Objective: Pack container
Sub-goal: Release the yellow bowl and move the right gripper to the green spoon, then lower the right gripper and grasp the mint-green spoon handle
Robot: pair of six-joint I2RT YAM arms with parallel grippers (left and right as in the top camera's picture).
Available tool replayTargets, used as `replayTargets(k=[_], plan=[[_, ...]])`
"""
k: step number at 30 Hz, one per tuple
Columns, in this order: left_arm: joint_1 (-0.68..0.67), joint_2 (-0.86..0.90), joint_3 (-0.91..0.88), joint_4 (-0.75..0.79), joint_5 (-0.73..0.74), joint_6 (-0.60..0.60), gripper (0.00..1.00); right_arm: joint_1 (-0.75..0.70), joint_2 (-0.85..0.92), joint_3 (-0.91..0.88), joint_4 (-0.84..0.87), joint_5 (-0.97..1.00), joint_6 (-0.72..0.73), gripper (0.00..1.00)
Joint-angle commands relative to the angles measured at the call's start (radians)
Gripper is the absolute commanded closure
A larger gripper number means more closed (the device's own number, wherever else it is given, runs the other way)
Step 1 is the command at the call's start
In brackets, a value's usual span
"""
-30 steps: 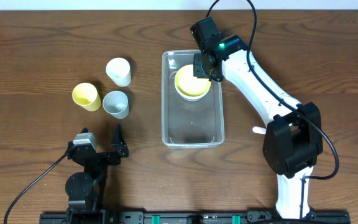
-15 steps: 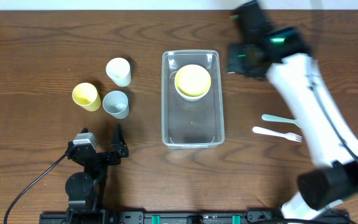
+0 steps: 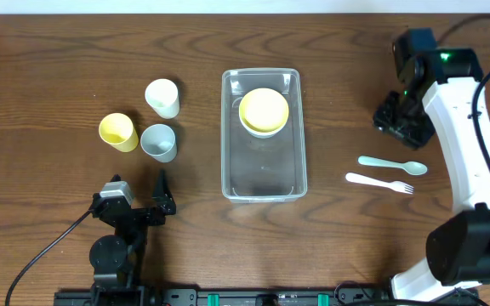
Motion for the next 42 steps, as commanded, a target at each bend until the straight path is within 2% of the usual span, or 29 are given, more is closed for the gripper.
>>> replayTargets(k=[1,3,5,10,15,23,42], plan=[[0.002,-0.005,-0.029,-0.013,0.007,0.016,0.02,-0.032,0.006,-0.097,0.024,0.048,0.275,0.48],[0.002,-0.005,-0.029,-0.013,0.007,0.016,0.02,-0.048,0.006,-0.182,0.060,0.047,0.404,0.39],[0.002,-0.005,-0.029,-0.013,0.007,0.016,0.02,-0.053,0.006,-0.257,0.107,0.047,0.469,0.37],[0.003,-0.005,-0.029,-0.013,0.007,0.016,0.02,-0.056,0.006,-0.426,0.305,0.048,0.474,0.35],[0.002,-0.005,-0.029,-0.013,0.007,0.016,0.02,-0.067,0.006,-0.514,0.456,0.050,0.473,0.30],[0.003,-0.005,-0.029,-0.013,0.007,0.016,0.02,-0.085,0.006,-0.542,0.576,0.069,0.455,0.09],[0.002,-0.005,-0.029,-0.013,0.007,0.016,0.02,-0.118,0.010,-0.597,0.742,0.138,0.454,0.09]])
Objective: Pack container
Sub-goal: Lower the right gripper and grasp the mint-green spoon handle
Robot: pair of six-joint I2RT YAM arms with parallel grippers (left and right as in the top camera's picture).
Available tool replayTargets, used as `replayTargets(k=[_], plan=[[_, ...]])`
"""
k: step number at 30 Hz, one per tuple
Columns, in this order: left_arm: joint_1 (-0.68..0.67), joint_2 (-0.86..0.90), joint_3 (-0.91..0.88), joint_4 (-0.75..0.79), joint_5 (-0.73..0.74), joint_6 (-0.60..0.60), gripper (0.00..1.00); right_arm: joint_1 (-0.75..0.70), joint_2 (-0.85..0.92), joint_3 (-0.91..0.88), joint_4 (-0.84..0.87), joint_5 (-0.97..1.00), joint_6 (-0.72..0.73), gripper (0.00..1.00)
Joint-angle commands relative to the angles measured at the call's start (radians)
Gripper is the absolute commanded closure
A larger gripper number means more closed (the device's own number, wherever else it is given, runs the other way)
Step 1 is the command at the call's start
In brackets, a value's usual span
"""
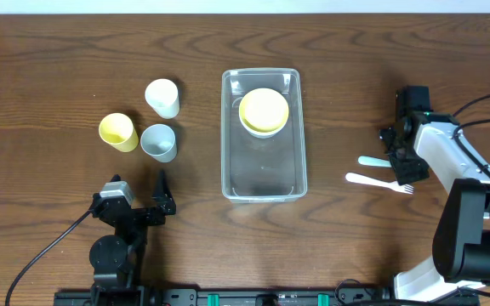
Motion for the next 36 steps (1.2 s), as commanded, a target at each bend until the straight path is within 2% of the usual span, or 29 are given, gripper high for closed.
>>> replayTargets(k=[1,9,19,23,28,32,36], plan=[[0.002,-0.004,-0.029,-0.013,0.007,0.016,0.02,-0.005,0.007,-0.031,0.022,0.033,0.003,0.09],[0.003,-0.004,-0.029,-0.013,0.007,0.016,0.02,-0.004,0.008,-0.099,0.130,0.033,0.002,0.12],[0.002,-0.004,-0.029,-0.013,0.007,0.016,0.02,-0.005,0.008,-0.195,0.343,0.048,-0.014,0.18],[0.002,-0.004,-0.029,-0.013,0.007,0.016,0.02,-0.004,0.008,-0.195,0.451,0.028,-0.082,0.18],[0.003,-0.004,-0.029,-0.013,0.007,0.016,0.02,-0.004,0.008,-0.195,0.521,-0.115,-0.183,0.16],[0.003,-0.004,-0.029,-0.013,0.007,0.016,0.02,-0.003,0.008,-0.195,0.516,-0.278,-0.279,0.22],[0.003,-0.004,-0.029,-0.013,0.007,0.016,0.02,-0.003,0.008,-0.195,0.436,-0.334,-0.343,0.35]])
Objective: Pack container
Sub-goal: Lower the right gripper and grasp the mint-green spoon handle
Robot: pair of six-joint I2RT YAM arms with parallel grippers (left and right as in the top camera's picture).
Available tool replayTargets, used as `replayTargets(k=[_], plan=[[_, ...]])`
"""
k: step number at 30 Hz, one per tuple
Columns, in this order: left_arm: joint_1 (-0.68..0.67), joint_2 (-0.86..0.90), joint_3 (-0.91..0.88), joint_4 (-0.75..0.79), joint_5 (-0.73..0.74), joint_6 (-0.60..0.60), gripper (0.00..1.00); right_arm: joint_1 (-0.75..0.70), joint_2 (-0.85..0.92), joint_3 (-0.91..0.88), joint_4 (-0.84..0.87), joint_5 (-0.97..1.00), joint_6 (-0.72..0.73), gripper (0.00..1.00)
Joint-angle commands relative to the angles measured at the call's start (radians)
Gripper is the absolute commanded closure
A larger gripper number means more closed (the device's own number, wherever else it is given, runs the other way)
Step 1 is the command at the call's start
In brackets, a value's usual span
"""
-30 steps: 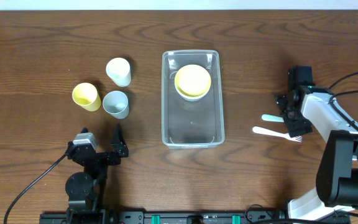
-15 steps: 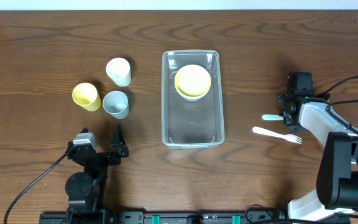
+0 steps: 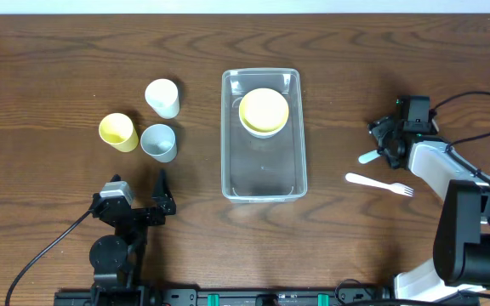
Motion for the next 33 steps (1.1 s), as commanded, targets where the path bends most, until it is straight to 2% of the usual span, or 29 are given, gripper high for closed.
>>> replayTargets(k=[1,7,19,21,25,33], plan=[[0.002,-0.004,-0.029,-0.013,0.007,0.016,0.02,-0.004,0.026,-0.023,-0.073,-0.126,-0.069,0.39],[0.003,-0.004,-0.029,-0.013,0.007,0.016,0.02,-0.008,0.026,-0.023,-0.109,-0.048,-0.071,0.60],[0.003,-0.004,-0.029,-0.013,0.008,0.016,0.02,-0.039,0.026,-0.023,-0.107,0.113,-0.140,0.59],[0.002,-0.004,-0.029,-0.013,0.007,0.016,0.02,-0.043,0.026,-0.023,-0.101,0.113,-0.141,0.61],[0.002,-0.004,-0.029,-0.013,0.007,0.016,0.02,-0.043,0.026,-0.023,-0.087,0.113,-0.141,0.73],[0.002,-0.004,-0.029,-0.013,0.007,0.016,0.02,-0.043,0.026,-0.023,-0.082,0.112,-0.142,0.85]])
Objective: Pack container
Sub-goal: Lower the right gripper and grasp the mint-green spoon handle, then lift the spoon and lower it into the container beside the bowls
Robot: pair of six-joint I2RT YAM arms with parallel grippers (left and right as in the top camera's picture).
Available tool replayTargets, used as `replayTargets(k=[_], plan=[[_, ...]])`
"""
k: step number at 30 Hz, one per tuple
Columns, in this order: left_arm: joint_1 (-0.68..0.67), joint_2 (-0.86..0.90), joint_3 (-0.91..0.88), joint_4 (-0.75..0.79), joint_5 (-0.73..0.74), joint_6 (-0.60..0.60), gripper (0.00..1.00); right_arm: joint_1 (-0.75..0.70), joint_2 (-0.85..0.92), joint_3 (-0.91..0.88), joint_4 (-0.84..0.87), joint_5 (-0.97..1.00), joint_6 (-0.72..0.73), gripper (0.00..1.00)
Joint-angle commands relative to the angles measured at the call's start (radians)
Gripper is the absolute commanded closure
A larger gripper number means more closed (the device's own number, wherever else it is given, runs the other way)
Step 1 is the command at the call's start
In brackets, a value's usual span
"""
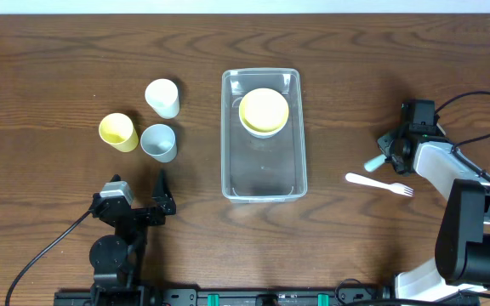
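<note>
A clear plastic container lies in the middle of the table, with a yellow bowl nested in a white one at its far end. My right gripper is down on the pale blue spoon at the right, shut on it; only the handle end shows. A white fork lies just in front of it. My left gripper rests open near the front left, holding nothing.
Three cups stand left of the container: a white cup, a yellow cup and a pale grey-blue cup. The right arm's cable loops over the right edge of the table.
My right gripper has shifted slightly right and toward the front over the spoon. The spoon's visible handle end has moved a little with it. The left arm is still.
My right gripper was first up at the far right, away from the spoon and fork lying side by side. Then it stood over the spoon's bowl end, then over its middle with only the handle showing. Now it sits on the spoon, whose handle has shifted.
</note>
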Motion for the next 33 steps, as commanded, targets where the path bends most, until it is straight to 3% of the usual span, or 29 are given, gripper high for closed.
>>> replayTargets(k=[1,9,20,33], plan=[[0.002,-0.005,-0.029,-0.013,0.007,0.016,0.02,-0.005,0.025,-0.019,-0.004,0.013,-0.005,0.87],[0.002,-0.005,-0.029,-0.013,0.007,0.016,0.02,-0.005,0.025,-0.019,0.008,-0.029,-0.036,0.99],[0.002,-0.005,-0.029,-0.013,0.007,0.016,0.02,-0.005,0.025,-0.019,0.084,-0.188,-0.183,0.99],[0.002,-0.005,-0.029,-0.013,0.007,0.016,0.02,-0.005,-0.011,-0.017,0.232,-0.587,-0.440,0.99]])
